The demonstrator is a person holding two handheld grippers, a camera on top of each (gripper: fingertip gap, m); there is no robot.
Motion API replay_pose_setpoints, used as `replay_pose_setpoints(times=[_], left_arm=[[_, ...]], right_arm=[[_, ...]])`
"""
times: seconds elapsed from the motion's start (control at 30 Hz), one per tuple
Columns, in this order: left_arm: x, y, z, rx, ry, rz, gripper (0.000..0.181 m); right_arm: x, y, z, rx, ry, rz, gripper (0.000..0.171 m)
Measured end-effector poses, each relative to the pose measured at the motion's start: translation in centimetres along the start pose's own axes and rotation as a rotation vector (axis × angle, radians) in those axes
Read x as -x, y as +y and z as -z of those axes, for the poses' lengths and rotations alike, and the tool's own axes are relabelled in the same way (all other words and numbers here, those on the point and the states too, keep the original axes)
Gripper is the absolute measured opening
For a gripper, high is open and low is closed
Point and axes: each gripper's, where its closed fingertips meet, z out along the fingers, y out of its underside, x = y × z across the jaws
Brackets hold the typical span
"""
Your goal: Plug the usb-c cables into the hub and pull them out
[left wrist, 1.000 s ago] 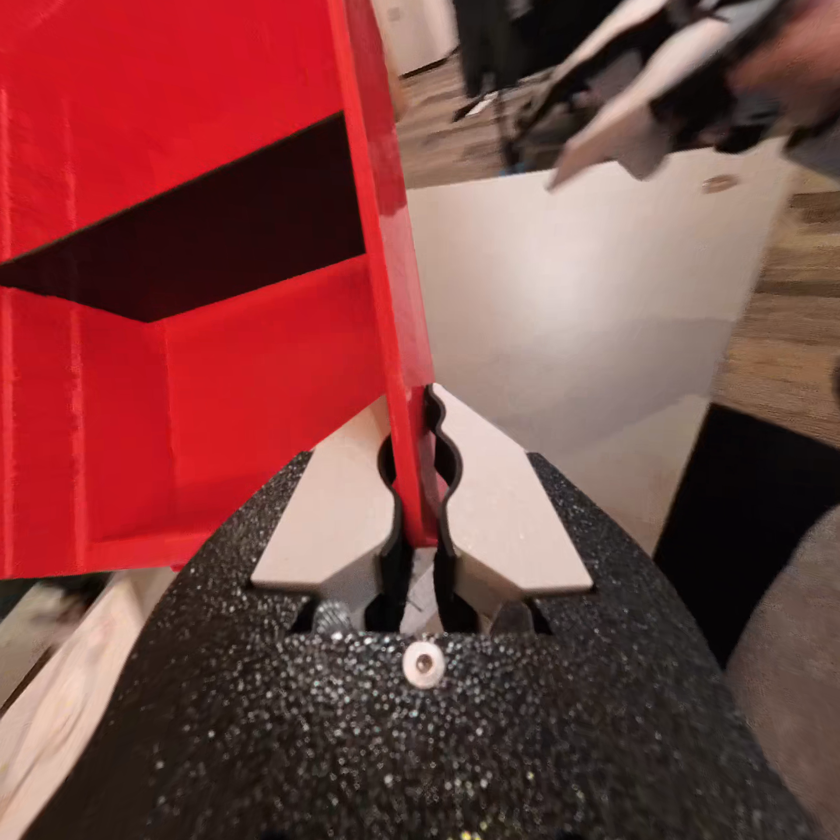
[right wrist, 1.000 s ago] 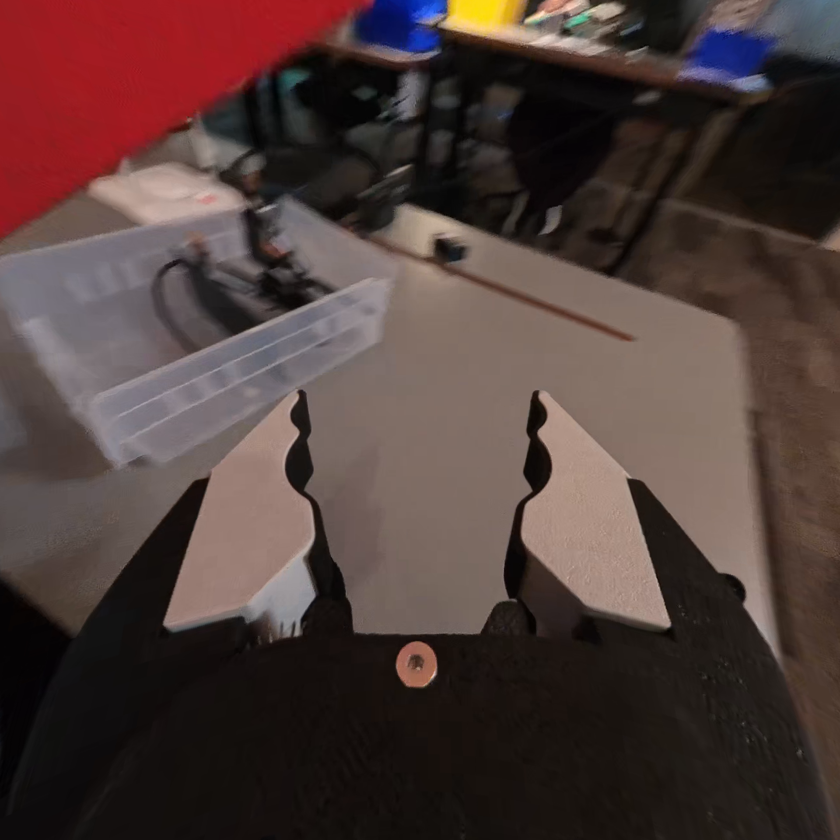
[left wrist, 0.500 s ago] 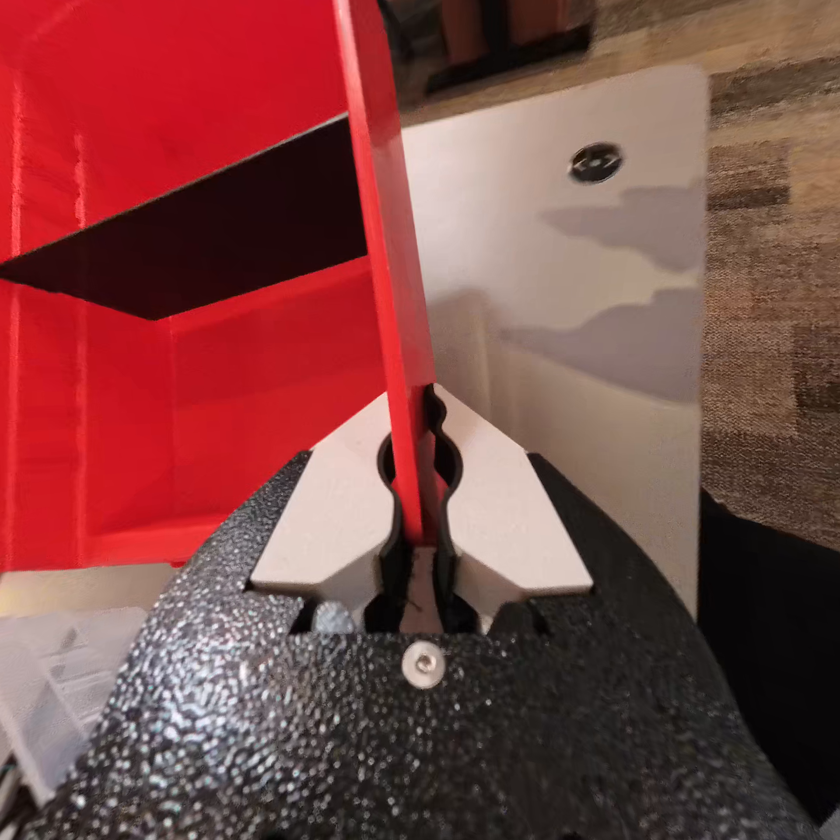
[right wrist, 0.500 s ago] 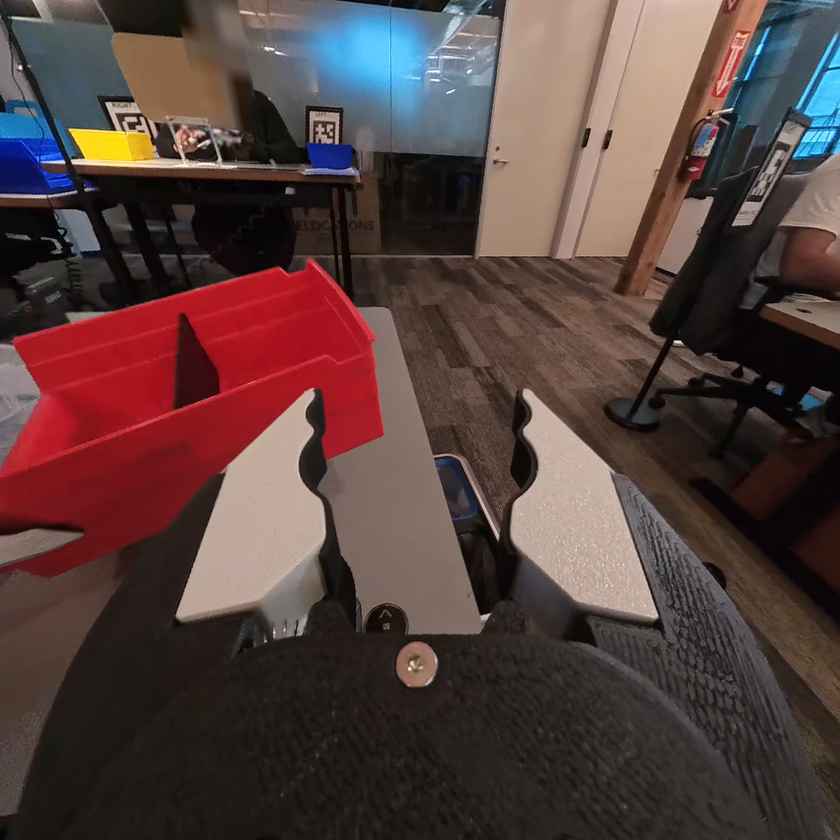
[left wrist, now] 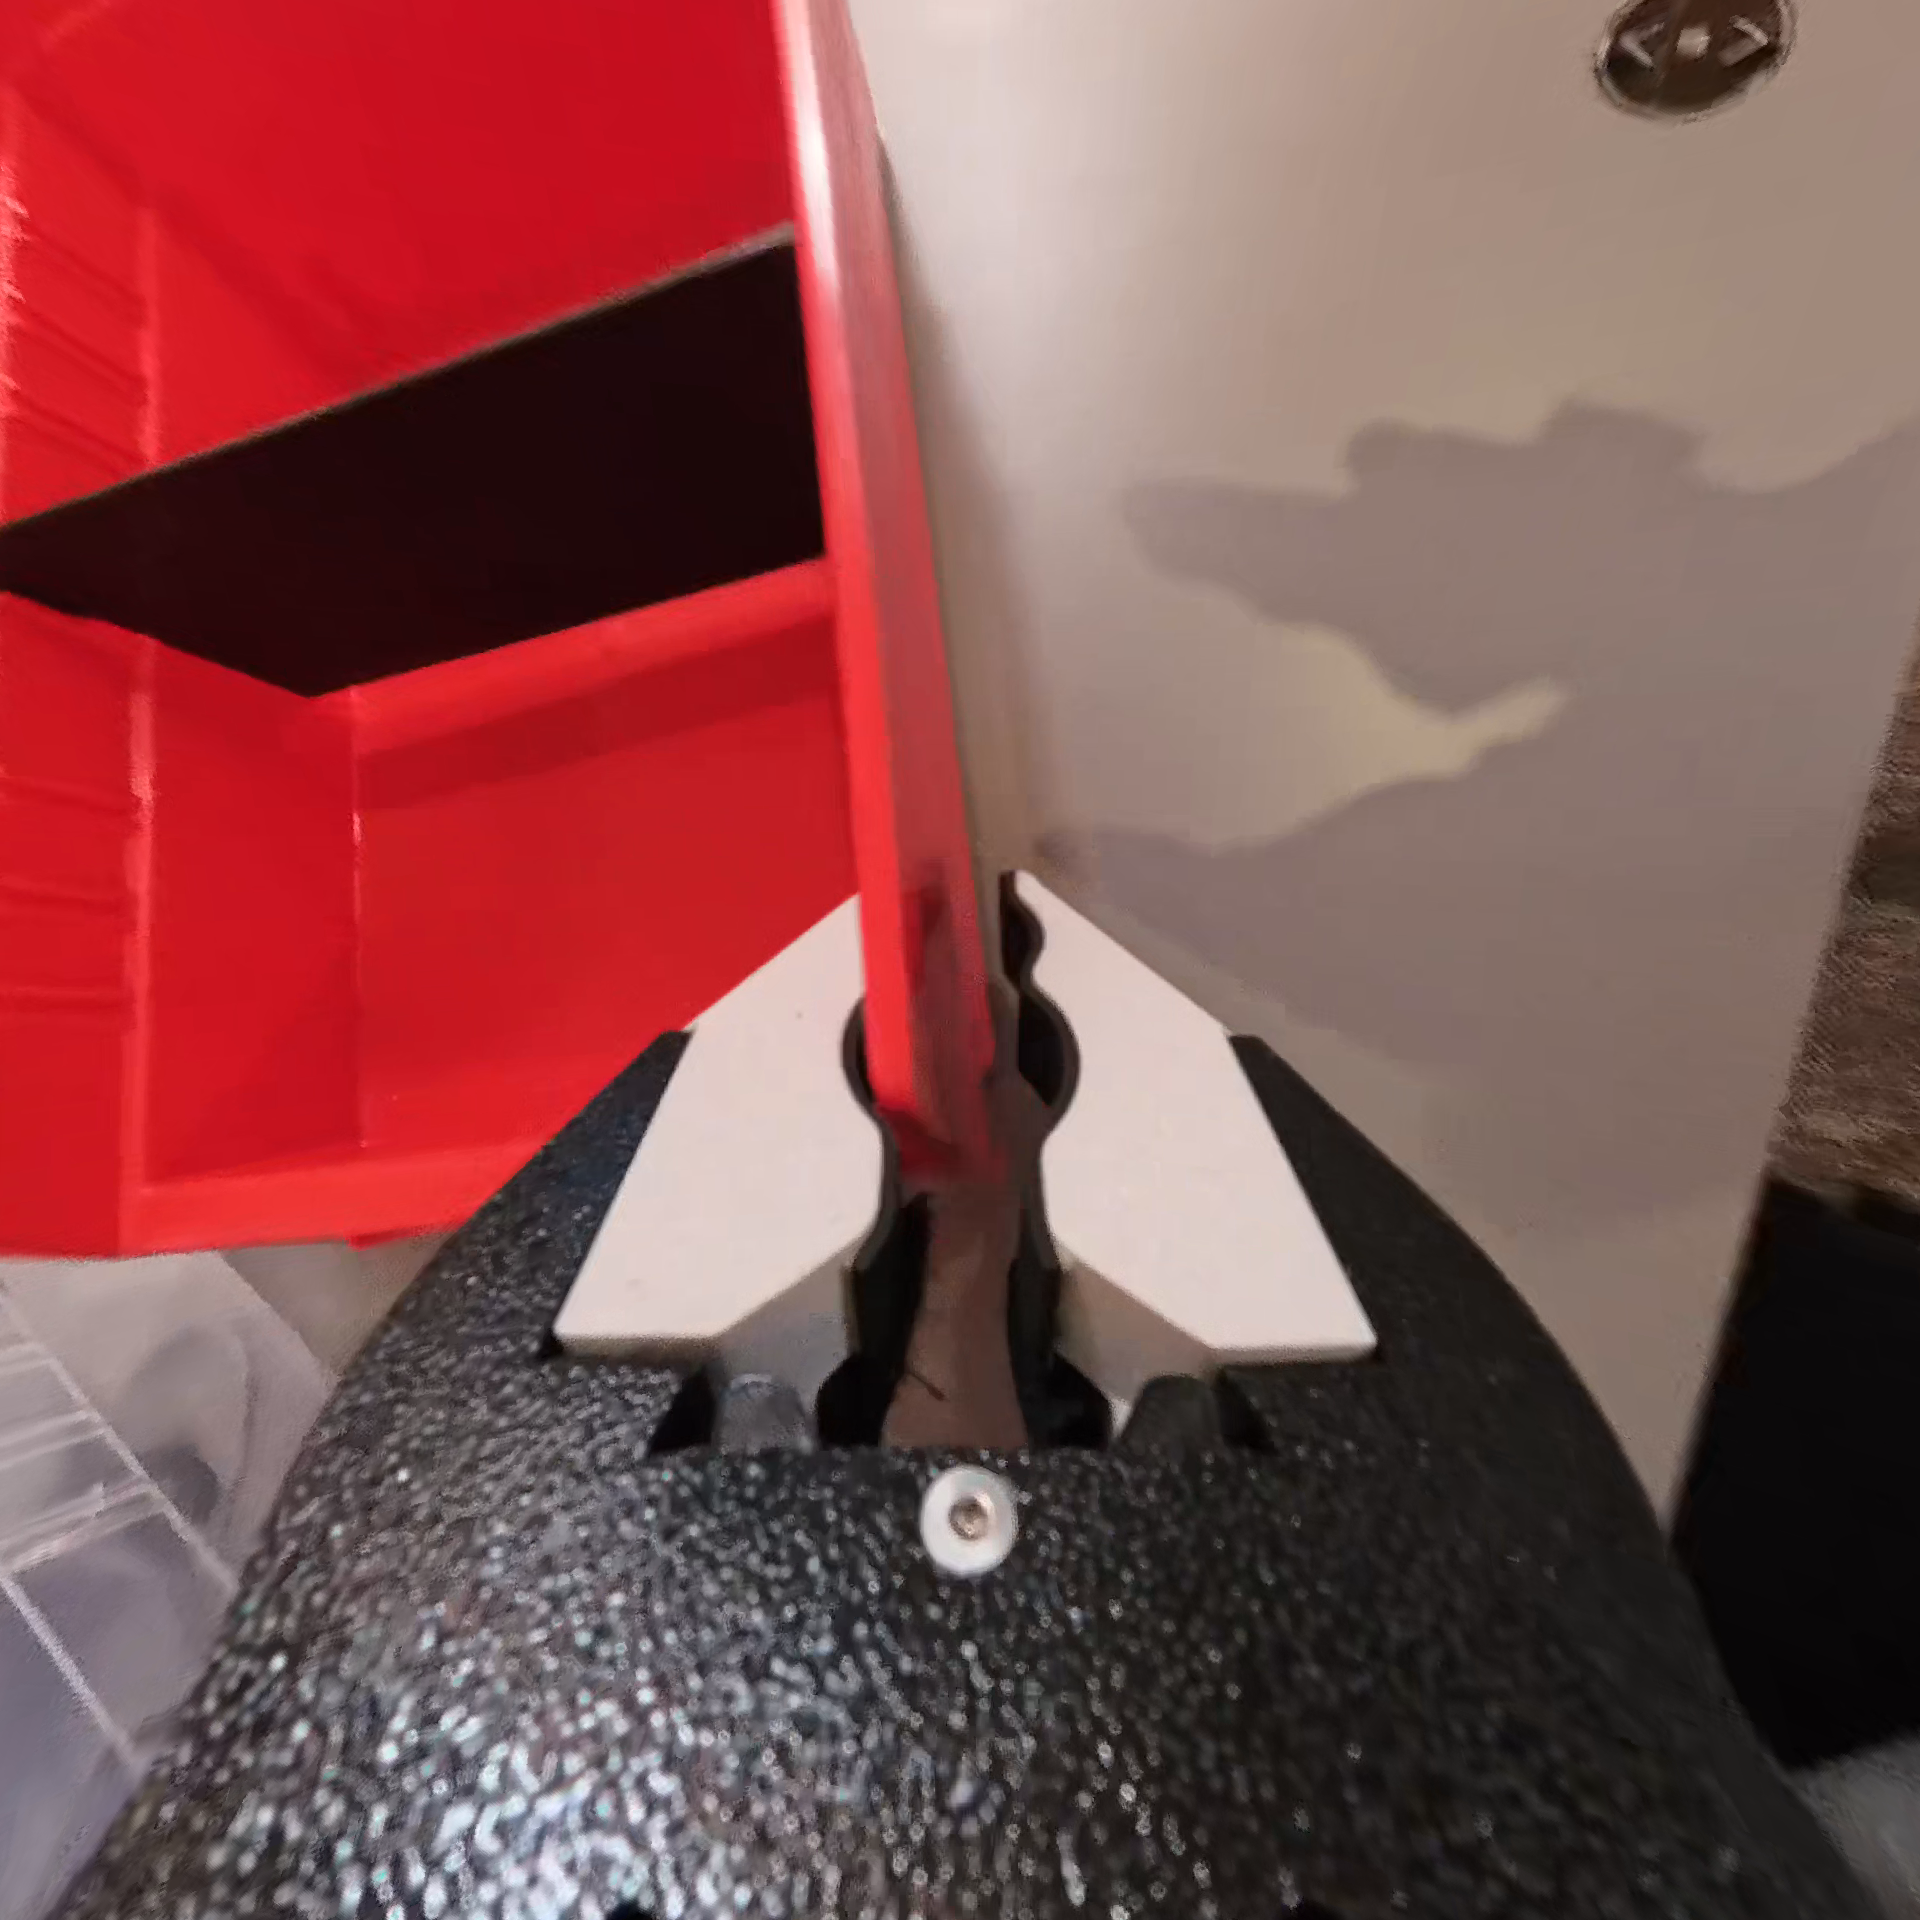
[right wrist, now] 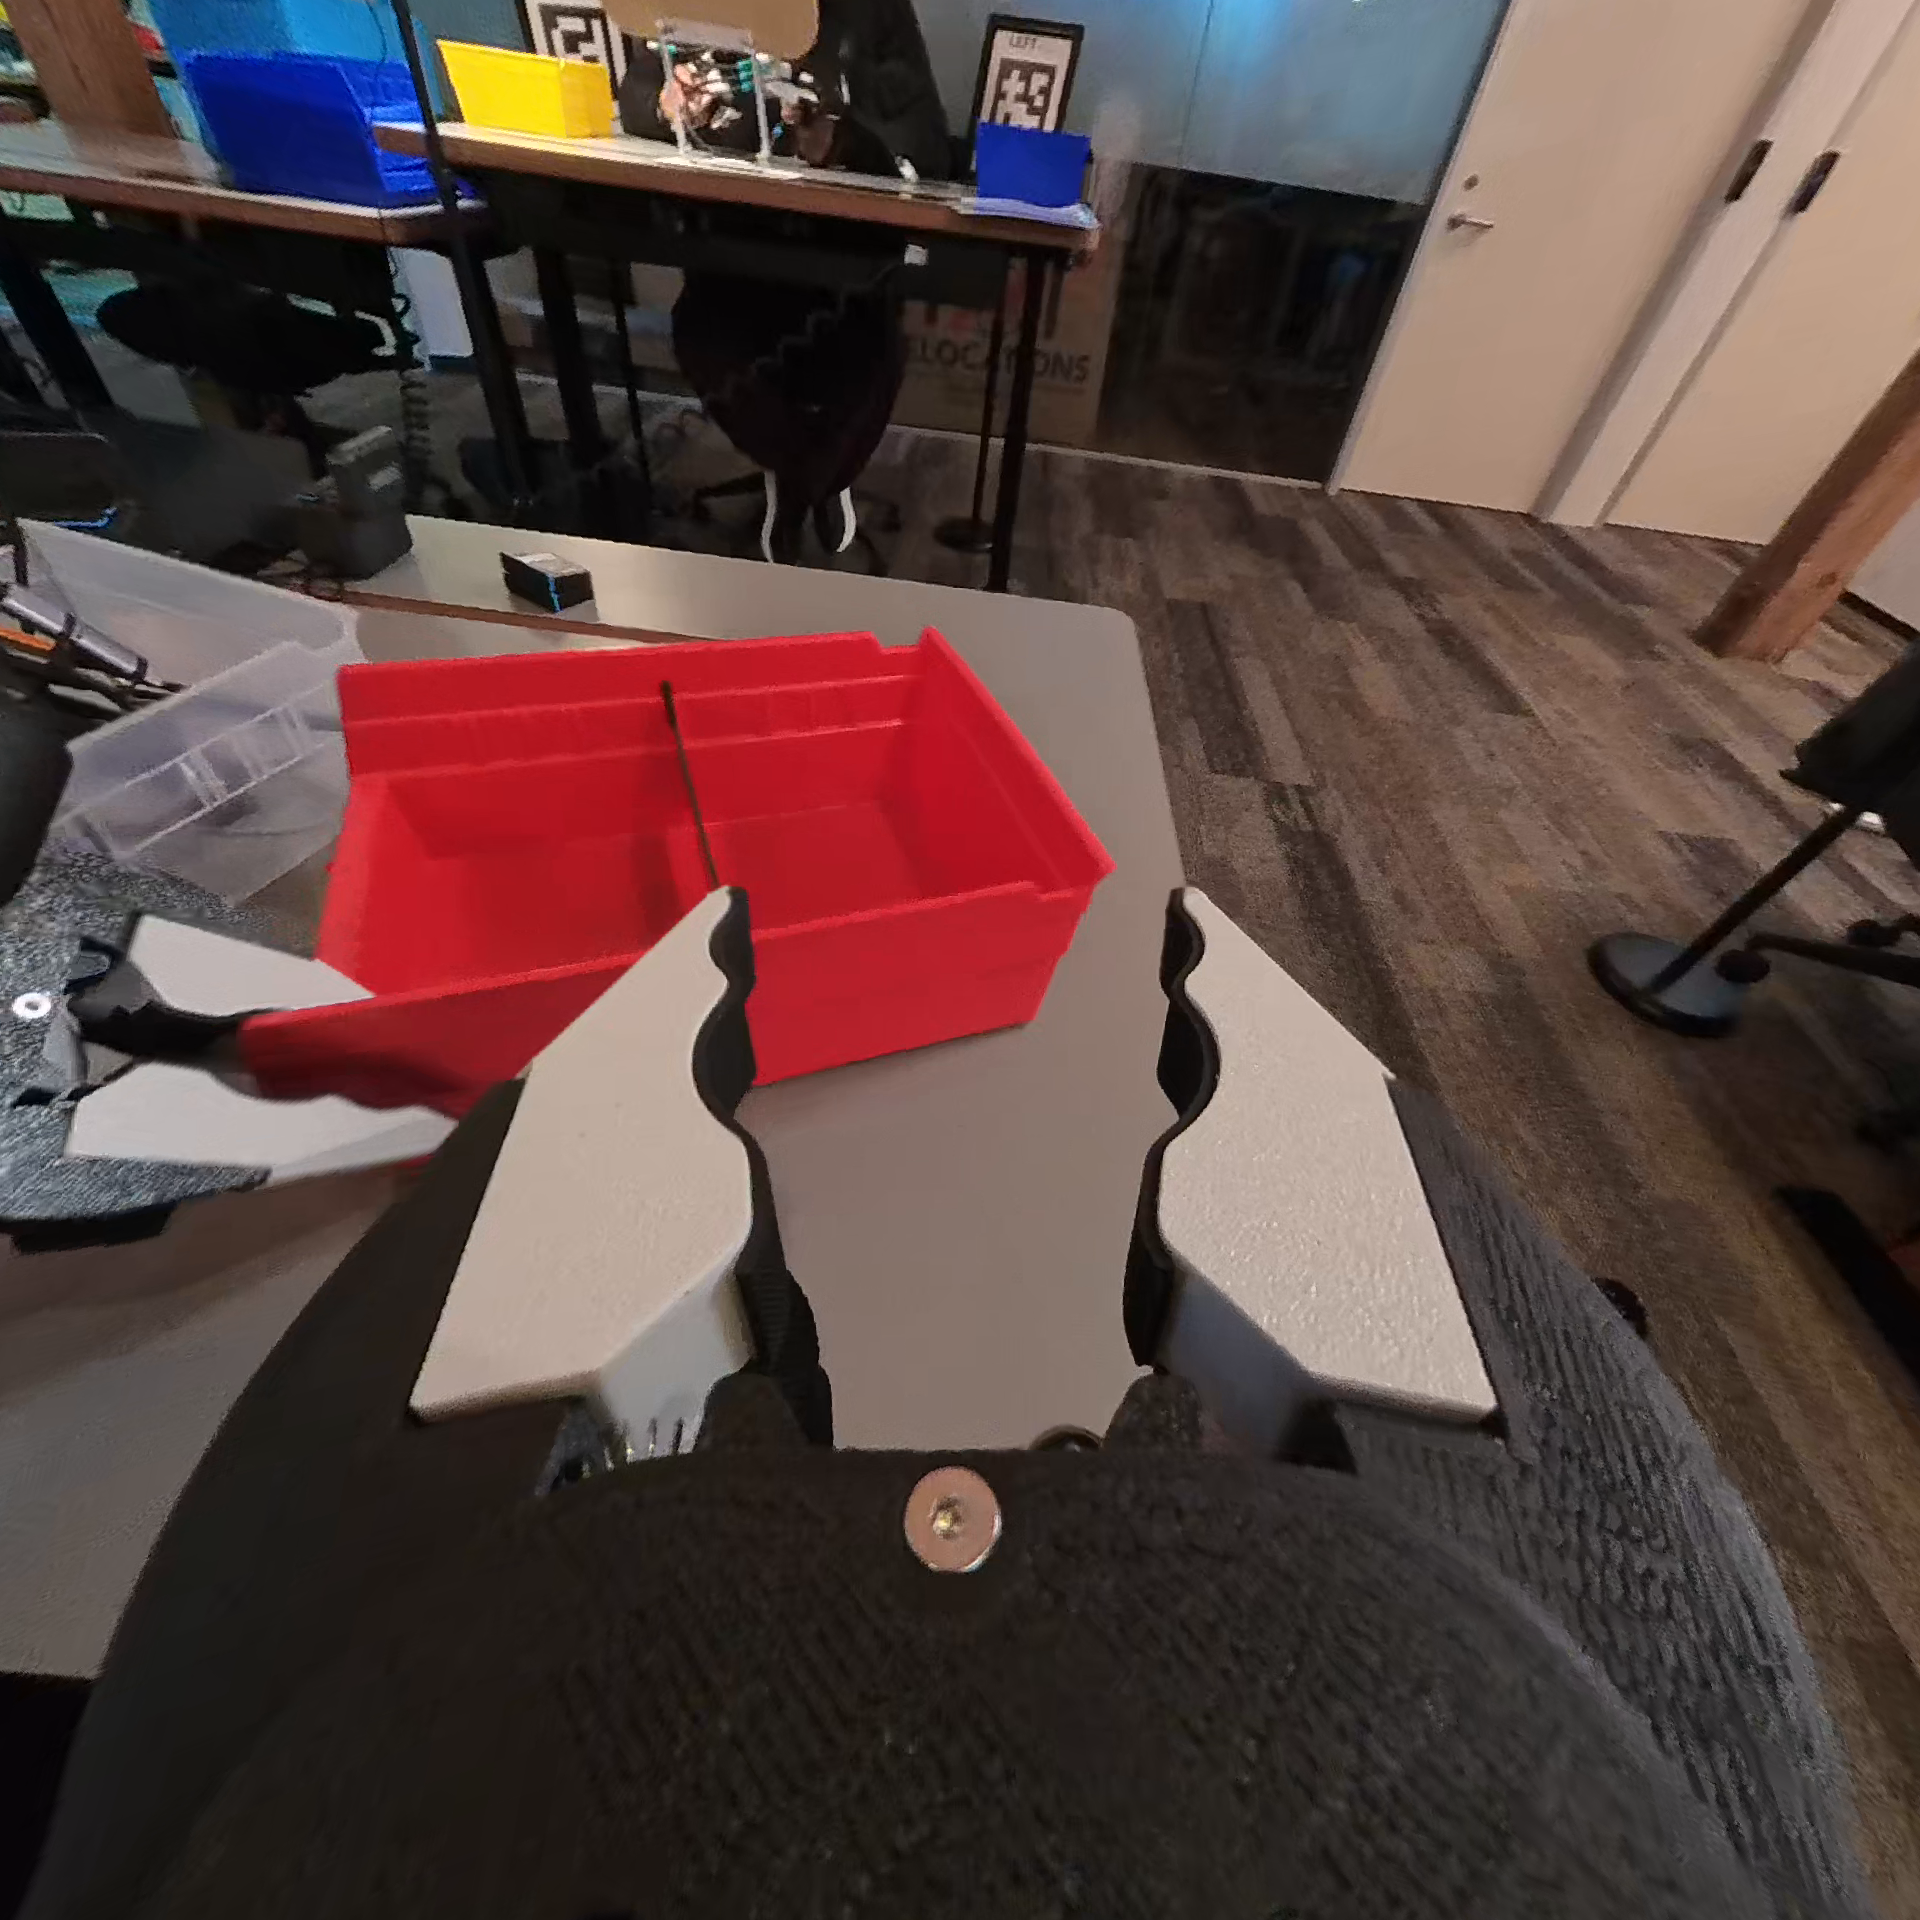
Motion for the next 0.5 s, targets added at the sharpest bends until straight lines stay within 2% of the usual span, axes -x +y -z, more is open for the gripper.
replay_pose_setpoints(times=[0.03,0.1,0.17,0.23,0.27,0.4,0.5], left_arm=[[-0.4,0.6,0.9,0.024,0.002,-0.004,0.023],[-1.3,2.0,4.3,0.045,-0.035,-0.069,0.041],[-1.5,3.0,8.8,-0.047,-0.116,-0.168,0.04],[0.7,4.6,13.7,-0.143,-0.256,-0.179,0.039],[2.5,5.9,16.1,-0.177,-0.324,-0.125,0.04],[10.6,14.2,24.3,-0.292,-0.553,0.247,0.072],[14.6,21.1,26.8,-0.306,-0.66,0.459,0.084]], right_arm=[[0.8,-0.3,-0.3,-0.002,-0.015,0.003,0.08],[2.9,-0.9,-1.0,-0.008,-0.057,0.009,0.084],[4.9,-1.1,-1.8,0.0,-0.086,0.025,0.086],[6.7,-0.8,-2.7,0.037,-0.106,0.028,0.091],[7.5,-0.6,-3.3,0.052,-0.104,0.015,0.094],[9.1,0.4,-6.1,0.025,0.052,-0.125,0.114],[12.1,2.2,-7.5,0.078,0.085,-0.11,0.139]])
